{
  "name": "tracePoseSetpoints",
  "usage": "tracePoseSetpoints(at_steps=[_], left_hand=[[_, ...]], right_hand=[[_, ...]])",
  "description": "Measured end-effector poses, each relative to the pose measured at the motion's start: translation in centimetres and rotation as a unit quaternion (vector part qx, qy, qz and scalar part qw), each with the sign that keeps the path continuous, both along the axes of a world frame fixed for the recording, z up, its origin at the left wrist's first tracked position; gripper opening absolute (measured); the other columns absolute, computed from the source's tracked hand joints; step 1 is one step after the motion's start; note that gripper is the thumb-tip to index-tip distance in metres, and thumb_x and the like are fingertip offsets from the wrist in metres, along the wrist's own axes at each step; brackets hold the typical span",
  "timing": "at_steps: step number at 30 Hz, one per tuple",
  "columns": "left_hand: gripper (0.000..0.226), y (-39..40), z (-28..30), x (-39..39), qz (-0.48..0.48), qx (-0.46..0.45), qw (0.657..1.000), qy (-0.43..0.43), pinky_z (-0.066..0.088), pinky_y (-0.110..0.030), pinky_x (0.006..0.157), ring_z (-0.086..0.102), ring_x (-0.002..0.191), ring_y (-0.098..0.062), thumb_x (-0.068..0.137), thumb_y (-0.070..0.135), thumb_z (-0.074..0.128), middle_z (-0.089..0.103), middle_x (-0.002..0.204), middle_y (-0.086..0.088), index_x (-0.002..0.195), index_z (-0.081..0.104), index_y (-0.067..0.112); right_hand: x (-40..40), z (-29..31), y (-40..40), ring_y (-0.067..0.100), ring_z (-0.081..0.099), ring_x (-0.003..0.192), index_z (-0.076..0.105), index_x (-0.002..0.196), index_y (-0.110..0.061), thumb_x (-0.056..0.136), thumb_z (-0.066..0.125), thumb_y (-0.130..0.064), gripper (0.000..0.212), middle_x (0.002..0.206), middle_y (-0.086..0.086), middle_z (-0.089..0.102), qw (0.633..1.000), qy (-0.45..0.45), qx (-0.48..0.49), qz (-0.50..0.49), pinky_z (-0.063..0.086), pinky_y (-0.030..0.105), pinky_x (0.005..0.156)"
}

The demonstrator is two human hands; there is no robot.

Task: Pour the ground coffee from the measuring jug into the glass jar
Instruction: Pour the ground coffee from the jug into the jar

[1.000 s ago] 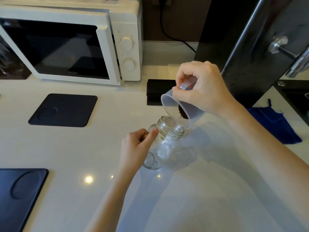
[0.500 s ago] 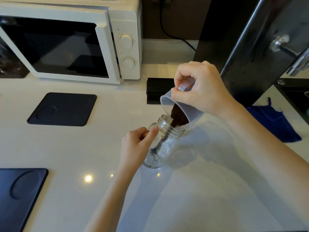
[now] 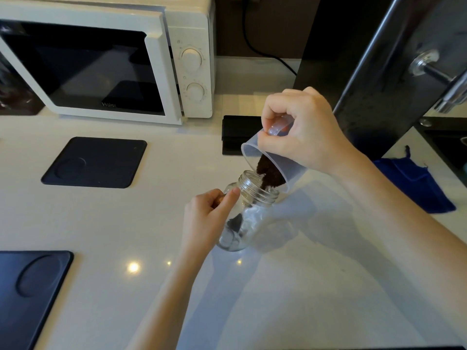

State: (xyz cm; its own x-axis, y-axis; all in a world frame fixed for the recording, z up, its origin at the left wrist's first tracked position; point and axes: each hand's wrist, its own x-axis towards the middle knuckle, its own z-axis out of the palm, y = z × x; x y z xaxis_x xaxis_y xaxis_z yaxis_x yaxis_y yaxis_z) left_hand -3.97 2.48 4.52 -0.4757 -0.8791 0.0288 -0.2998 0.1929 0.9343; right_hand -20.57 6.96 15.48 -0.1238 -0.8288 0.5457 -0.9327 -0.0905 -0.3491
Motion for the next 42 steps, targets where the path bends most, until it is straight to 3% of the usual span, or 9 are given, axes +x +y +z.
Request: tracePoseSetpoints(at_steps=[4, 8, 30, 39, 42], left_hand=[[0.052, -0.04, -0.07, 0.01, 0.000, 0.001, 1.000, 0.001, 0.017, -0.017, 0.039, 0.022, 0.039, -0.009, 0.081, 0.041, 0.059, 0.022, 0.034, 0.008, 0.050, 0.035, 0.007], [0.058, -0.15, -0.11, 0.04, -0.002, -0.002, 1.000, -0.002, 0.016, -0.018, 0.040, 0.022, 0.041, -0.010, 0.080, 0.042, 0.059, 0.023, 0.036, 0.008, 0.054, 0.037, -0.005], [0.060, -0.30, -0.25, 0.16, -0.001, -0.005, 1.000, 0.003, 0.018, -0.018, 0.042, 0.023, 0.042, -0.010, 0.080, 0.044, 0.058, 0.024, 0.041, 0.009, 0.057, 0.041, -0.009], [0.059, -0.38, -0.34, 0.16, 0.002, 0.000, 1.000, 0.002, 0.021, -0.024, 0.045, 0.024, 0.045, -0.011, 0.080, 0.043, 0.059, 0.025, 0.043, 0.007, 0.058, 0.043, -0.009], [0.058, -0.45, -0.42, 0.16, 0.000, 0.003, 1.000, -0.003, 0.021, -0.022, 0.045, 0.025, 0.043, -0.010, 0.080, 0.044, 0.058, 0.025, 0.037, 0.008, 0.059, 0.045, -0.009]], right_hand=[[0.11, -0.05, -0.05, 0.009, 0.043, 0.061, 0.057, 0.067, -0.012, 0.070, 0.063, -0.022, 0.012, 0.064, -0.004, 0.053, 1.000, 0.002, 0.003, 0.001, 0.039, 0.032, 0.068], [0.14, -0.02, -0.14, 0.013, 0.047, 0.063, 0.057, 0.067, -0.011, 0.070, 0.063, -0.022, 0.013, 0.063, -0.001, 0.056, 1.000, -0.004, 0.004, -0.003, 0.041, 0.037, 0.071], [0.56, 0.09, -0.07, 0.015, 0.047, 0.063, 0.058, 0.067, -0.009, 0.069, 0.064, -0.021, 0.013, 0.063, 0.006, 0.059, 1.000, 0.006, 0.007, 0.002, 0.040, 0.036, 0.070], [0.53, 0.02, -0.05, 0.014, 0.041, 0.060, 0.057, 0.066, -0.010, 0.069, 0.063, -0.020, 0.012, 0.062, 0.004, 0.057, 1.000, -0.003, 0.013, 0.001, 0.032, 0.023, 0.066], [0.52, 0.04, -0.03, 0.013, 0.042, 0.060, 0.057, 0.065, -0.010, 0.068, 0.064, -0.020, 0.012, 0.062, 0.005, 0.057, 1.000, -0.001, 0.013, 0.000, 0.034, 0.027, 0.067]])
